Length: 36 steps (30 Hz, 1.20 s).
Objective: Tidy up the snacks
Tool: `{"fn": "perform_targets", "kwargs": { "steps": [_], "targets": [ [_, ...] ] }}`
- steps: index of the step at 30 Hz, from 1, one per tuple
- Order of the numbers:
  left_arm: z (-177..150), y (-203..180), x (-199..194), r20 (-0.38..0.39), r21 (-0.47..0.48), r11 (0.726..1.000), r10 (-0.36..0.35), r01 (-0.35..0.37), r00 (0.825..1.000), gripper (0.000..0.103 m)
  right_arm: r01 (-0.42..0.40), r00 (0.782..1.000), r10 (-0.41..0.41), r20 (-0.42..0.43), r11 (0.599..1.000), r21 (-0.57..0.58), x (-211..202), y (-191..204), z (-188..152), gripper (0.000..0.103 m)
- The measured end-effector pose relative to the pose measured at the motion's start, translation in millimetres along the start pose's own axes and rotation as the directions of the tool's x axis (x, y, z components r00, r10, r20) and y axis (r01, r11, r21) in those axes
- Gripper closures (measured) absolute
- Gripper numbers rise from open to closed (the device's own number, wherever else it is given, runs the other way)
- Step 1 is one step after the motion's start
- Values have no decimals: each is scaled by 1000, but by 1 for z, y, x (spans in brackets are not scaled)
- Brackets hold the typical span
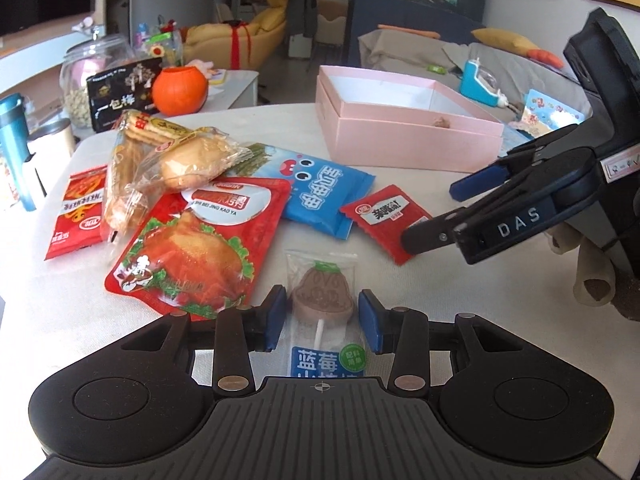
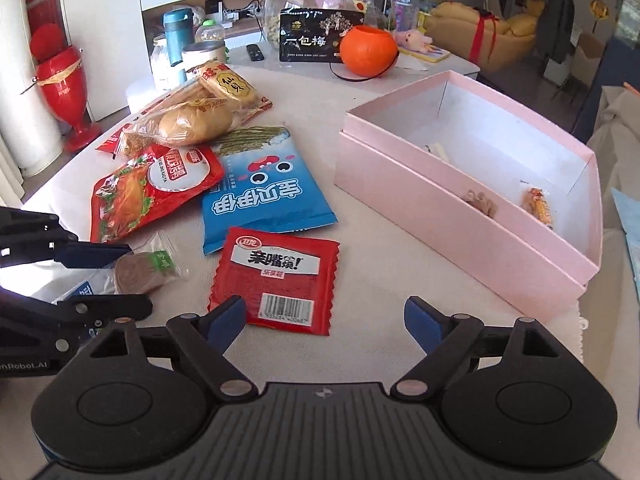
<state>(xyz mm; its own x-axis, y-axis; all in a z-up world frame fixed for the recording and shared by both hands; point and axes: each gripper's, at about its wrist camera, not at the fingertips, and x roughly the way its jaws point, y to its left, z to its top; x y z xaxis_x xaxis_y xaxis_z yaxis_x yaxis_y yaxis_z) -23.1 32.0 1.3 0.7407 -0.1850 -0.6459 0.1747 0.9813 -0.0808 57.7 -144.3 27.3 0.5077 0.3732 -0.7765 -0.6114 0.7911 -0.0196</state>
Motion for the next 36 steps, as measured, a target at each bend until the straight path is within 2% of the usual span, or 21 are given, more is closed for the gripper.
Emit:
{"fn": "perform_targets", "kwargs": {
  "steps": [3, 5, 11, 15, 18, 21, 26, 28, 30, 31, 32, 33, 36],
  "targets": [
    [-4, -6, 0, 20, 24, 999, 27, -28, 999, 59, -49, 999, 48, 7, 992, 114, 9, -2, 8, 16],
    [-4, -8, -1, 19, 32, 999, 34, -35, 999, 59, -44, 999, 43, 9, 988, 148, 17, 0, 13, 16],
    [-5, -5, -2, 22, 18, 1000, 22, -23, 1000, 59, 29, 1000, -29, -7, 999, 43, 24, 13, 13, 16],
    [-5, -2, -2, 24, 7, 1000, 14, -14, 1000, 59, 40, 999, -39, -27, 998, 58, 9, -9, -6, 8],
    [-4, 1, -2, 26, -7, 1000, 5, -5, 1000, 59, 85, 996, -83, -32, 994, 72, -2, -28, -24, 3],
    [-4, 2, -2, 27, -14, 1000, 3, -2, 1000, 59, 101, 994, -95, -51, 987, 129, -10, -43, -32, 3],
    [-2, 0, -2, 19, -23, 1000, 11, -11, 1000, 59, 31, 999, -25, -27, 965, 261, -13, -43, -33, 5],
    [2, -1, 0, -2, -16, 1000, 18, -18, 1000, 59, 42, 999, -40, -13, 959, 281, -7, -34, -25, 8],
    [7, -2, 0, -36, -6, 1000, 16, -17, 999, 59, 99, 995, -98, -18, 962, 256, 6, -21, -14, 10],
    [10, -2, 1, -56, -1, 1000, 13, -13, 998, 59, 135, 991, -133, -25, 964, 229, 10, -14, -11, 16],
    [12, -1, 1, -73, 4, 1000, 9, -9, 997, 59, 137, 991, -136, -14, 972, 189, 10, -7, -8, 23],
    [14, -1, 1, -90, 11, 1000, 6, -5, 996, 59, 109, 994, -109, -9, 982, 156, 7, -3, -6, 44],
    [17, -4, 3, -116, 38, 999, 20, -16, 993, 59, 47, 999, -45, -23, 995, 90, -9, 2, -5, 47]
  ]
}}
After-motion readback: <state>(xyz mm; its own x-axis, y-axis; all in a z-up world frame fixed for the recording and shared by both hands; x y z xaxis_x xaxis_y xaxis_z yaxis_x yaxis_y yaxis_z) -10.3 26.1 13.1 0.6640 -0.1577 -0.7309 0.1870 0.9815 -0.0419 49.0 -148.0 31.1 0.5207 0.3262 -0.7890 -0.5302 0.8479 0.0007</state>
